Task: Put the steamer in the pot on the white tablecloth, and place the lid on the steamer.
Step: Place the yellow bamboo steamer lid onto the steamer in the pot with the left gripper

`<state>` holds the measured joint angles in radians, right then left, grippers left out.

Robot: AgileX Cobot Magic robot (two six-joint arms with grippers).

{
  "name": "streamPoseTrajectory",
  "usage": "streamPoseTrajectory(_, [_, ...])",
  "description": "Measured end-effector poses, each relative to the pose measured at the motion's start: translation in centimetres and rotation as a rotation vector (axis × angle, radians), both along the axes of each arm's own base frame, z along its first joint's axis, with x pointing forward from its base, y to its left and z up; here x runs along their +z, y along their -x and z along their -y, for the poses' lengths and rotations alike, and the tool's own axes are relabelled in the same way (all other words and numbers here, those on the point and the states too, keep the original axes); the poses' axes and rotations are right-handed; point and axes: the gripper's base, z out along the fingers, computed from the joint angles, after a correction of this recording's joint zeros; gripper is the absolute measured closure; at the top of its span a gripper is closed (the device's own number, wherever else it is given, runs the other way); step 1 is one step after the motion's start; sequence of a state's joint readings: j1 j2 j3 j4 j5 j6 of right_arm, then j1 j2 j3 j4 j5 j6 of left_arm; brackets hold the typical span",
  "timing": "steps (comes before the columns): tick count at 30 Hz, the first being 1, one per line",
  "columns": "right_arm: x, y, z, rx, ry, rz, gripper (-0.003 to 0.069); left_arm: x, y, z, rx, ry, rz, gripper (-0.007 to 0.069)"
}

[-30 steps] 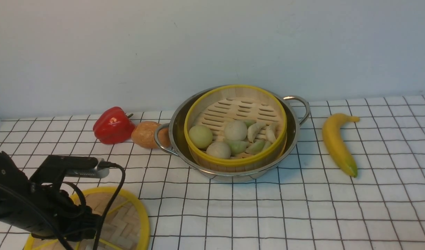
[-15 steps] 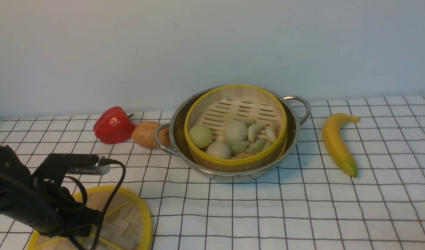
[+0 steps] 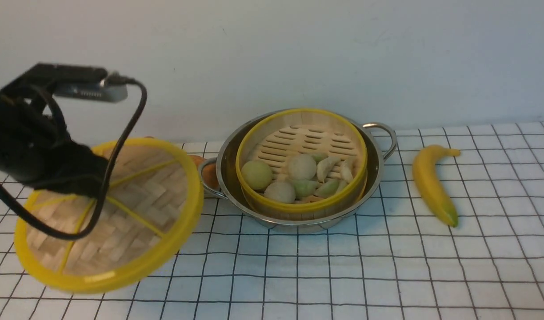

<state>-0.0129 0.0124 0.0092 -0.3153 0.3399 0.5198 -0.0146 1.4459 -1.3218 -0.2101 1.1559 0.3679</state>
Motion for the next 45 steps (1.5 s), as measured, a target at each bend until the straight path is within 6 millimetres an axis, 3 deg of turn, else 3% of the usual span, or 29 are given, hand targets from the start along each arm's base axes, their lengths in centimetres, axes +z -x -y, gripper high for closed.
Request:
streamPoseTrajectory(4, [0.0, 0.0, 0.0, 0.0, 0.0, 0.0, 0.0419, 1.4, -2.4, 2.5, -0.108, 0.013, 0.071, 0.0508])
streamPoseTrajectory(5, [0.0, 0.0, 0.0, 0.0, 0.0, 0.0, 0.0419, 1.5, -3.8, 3.9, -0.158, 0.016, 0.095, 0.0508])
streamPoseTrajectory(8, [0.0, 0.0, 0.0, 0.0, 0.0, 0.0, 0.0419, 1.0, -6.9, 7.3, -0.282, 0.001, 0.141, 0.0508])
streamPoseTrajectory(9, [0.0, 0.0, 0.0, 0.0, 0.0, 0.0, 0.0419, 0.7, -7.1, 7.5, -0.292, -0.002, 0.133, 0.0508])
streamPoseTrajectory(10, [0.0, 0.0, 0.0, 0.0, 0.0, 0.0, 0.0419, 0.3, -8.7, 9.5, -0.371, -0.015, 0.162, 0.0508])
streamPoseTrajectory(11, [0.0, 0.0, 0.0, 0.0, 0.0, 0.0, 0.0419, 0.3, -8.8, 9.9, -0.384, -0.017, 0.164, 0.0508])
streamPoseTrajectory(15, [0.0, 0.0, 0.0, 0.0, 0.0, 0.0, 0.0419, -2.2, -12.0, 13.9, -0.509, -0.037, 0.178, 0.0508])
streamPoseTrajectory(17, [0.0, 0.0, 0.0, 0.0, 0.0, 0.0, 0.0419, -2.6, -12.8, 14.7, -0.529, -0.041, 0.199, 0.0508])
streamPoseTrajectory(21, [0.0, 0.0, 0.0, 0.0, 0.0, 0.0, 0.0419, -5.3, -14.8, 16.7, -0.596, -0.066, 0.242, 0.0508])
streamPoseTrajectory(28, [0.0, 0.0, 0.0, 0.0, 0.0, 0.0, 0.0419, -8.8, -15.8, 18.3, -0.622, -0.075, 0.215, 0.0508])
streamPoseTrajectory(45, [0.0, 0.0, 0.0, 0.0, 0.0, 0.0, 0.0419, -8.9, -16.3, 18.5, -0.614, -0.079, 0.271, 0.0508])
